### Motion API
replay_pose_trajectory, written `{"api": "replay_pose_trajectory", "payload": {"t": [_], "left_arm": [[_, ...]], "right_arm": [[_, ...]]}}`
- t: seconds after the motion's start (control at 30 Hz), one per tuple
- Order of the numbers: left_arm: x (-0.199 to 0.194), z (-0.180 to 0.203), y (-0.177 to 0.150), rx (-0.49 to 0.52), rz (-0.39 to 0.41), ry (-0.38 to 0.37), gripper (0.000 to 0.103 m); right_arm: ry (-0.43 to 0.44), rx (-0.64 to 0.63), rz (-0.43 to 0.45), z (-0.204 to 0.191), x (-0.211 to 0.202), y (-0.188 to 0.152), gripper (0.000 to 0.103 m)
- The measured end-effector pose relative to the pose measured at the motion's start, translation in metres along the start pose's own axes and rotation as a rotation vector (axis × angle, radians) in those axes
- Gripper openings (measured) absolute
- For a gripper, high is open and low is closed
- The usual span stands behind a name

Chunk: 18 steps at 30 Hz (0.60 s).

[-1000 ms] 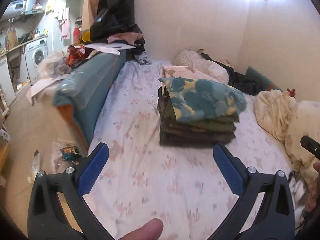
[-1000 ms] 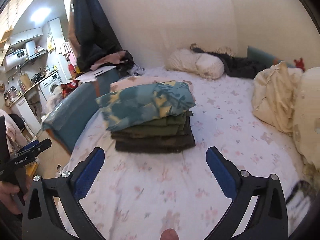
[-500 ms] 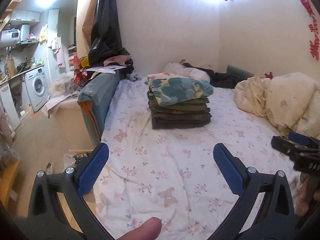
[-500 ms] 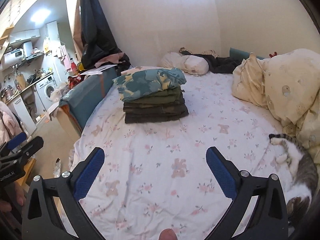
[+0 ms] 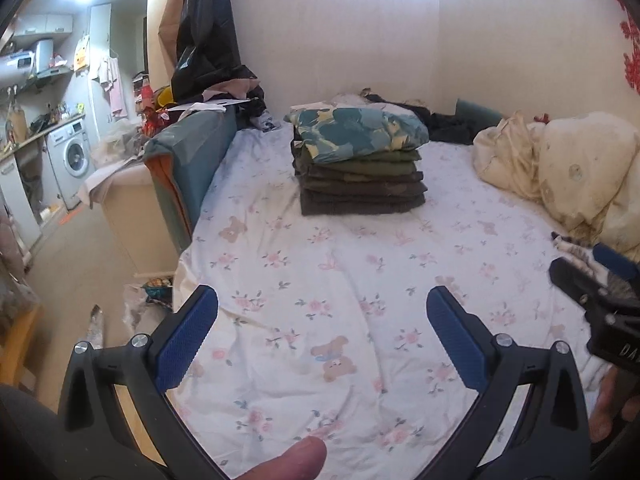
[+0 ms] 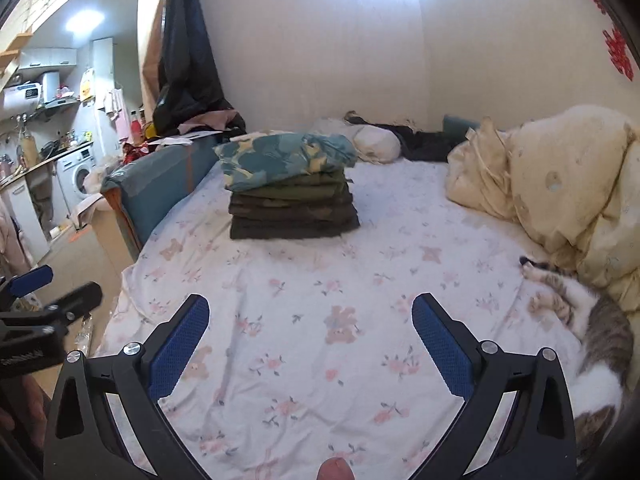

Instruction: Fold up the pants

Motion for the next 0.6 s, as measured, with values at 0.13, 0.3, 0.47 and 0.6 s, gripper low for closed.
{"api": "replay_pose_trajectory", "payload": {"t": [0.13, 0.3, 0.47, 0.6], "left_arm": [[0.0, 0.001, 0.002, -0.003, 0.007, 0.003, 0.103], [0.001, 0.002, 0.002, 0.0, 0.006, -0.002, 0.103], [-0.001, 0.001, 0.003, -0.006, 0.006, 0.002, 0.103], [0.0, 0.0, 0.002, -0.01, 0.002, 0.003, 0.103]], "right_arm": [[-0.009, -0.007, -0.026, -0.001, 0.01, -0.003, 0.103], [-0.006, 0.0, -0.048, 0.0, 0.013, -0.007, 0.103], [-0.012, -0.007, -0.047, -0.002, 0.012, -0.006, 0.103], [-0.015, -0.02, -0.036, -0.003, 0.01, -0.006, 0.103]]}}
Point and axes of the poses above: each gripper's, at about its wrist camera, not at the fingertips, and x roughly the way its jaws point, z to its right, y to its top, the point moved 3 cm from there along x, roughly the way its jaws point, and after that the axes turned 5 degrees about y, right-handed, at the moved point
